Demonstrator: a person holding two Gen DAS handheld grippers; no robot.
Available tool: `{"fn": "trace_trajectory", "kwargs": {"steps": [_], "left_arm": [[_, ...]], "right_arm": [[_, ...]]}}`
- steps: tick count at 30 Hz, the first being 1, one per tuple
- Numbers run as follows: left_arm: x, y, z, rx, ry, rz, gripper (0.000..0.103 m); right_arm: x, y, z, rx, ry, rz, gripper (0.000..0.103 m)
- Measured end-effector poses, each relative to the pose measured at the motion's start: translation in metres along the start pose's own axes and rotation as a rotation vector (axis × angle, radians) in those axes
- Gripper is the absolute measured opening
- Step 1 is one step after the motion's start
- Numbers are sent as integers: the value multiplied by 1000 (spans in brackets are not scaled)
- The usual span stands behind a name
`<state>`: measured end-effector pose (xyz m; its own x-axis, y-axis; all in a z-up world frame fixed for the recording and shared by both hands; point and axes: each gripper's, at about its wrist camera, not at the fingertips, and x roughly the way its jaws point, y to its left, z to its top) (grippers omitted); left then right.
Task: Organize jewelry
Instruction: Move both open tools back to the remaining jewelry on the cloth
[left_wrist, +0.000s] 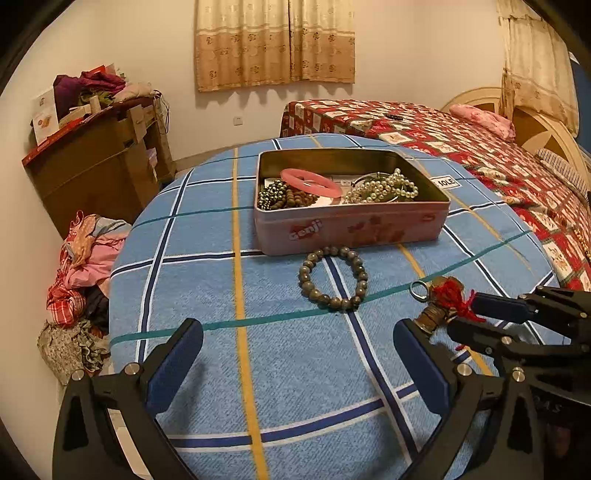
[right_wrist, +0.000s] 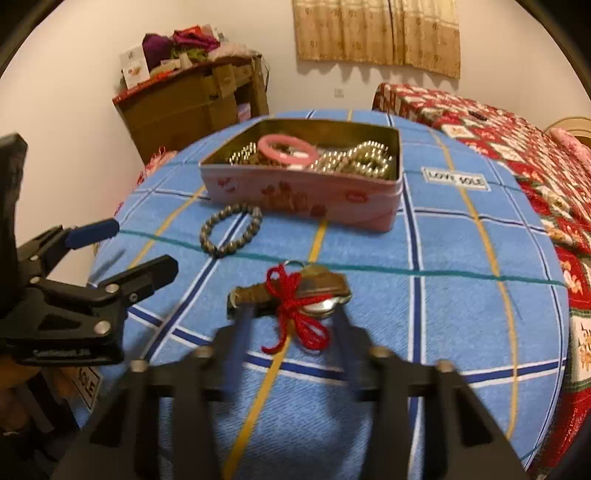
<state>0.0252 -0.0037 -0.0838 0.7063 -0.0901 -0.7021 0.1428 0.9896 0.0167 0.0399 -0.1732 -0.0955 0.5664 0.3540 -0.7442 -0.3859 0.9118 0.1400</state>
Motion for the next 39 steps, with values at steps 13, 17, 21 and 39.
{"fn": "trace_trajectory", "kwargs": {"steps": [13, 17, 21, 39], "left_arm": [[5, 4, -2, -16, 7, 1, 102], [4, 4, -1, -19, 1, -10, 102], [5, -8, 3, 19, -10, -27, 102], [25, -29, 16, 51, 15, -69, 102]], "right_arm": [[23, 16, 9, -51, 32, 80, 14], [14, 9, 5, -29, 14, 96, 10], [-3, -7, 4, 5, -17, 72, 9], [-15, -50, 7, 101, -54, -14, 42]]}}
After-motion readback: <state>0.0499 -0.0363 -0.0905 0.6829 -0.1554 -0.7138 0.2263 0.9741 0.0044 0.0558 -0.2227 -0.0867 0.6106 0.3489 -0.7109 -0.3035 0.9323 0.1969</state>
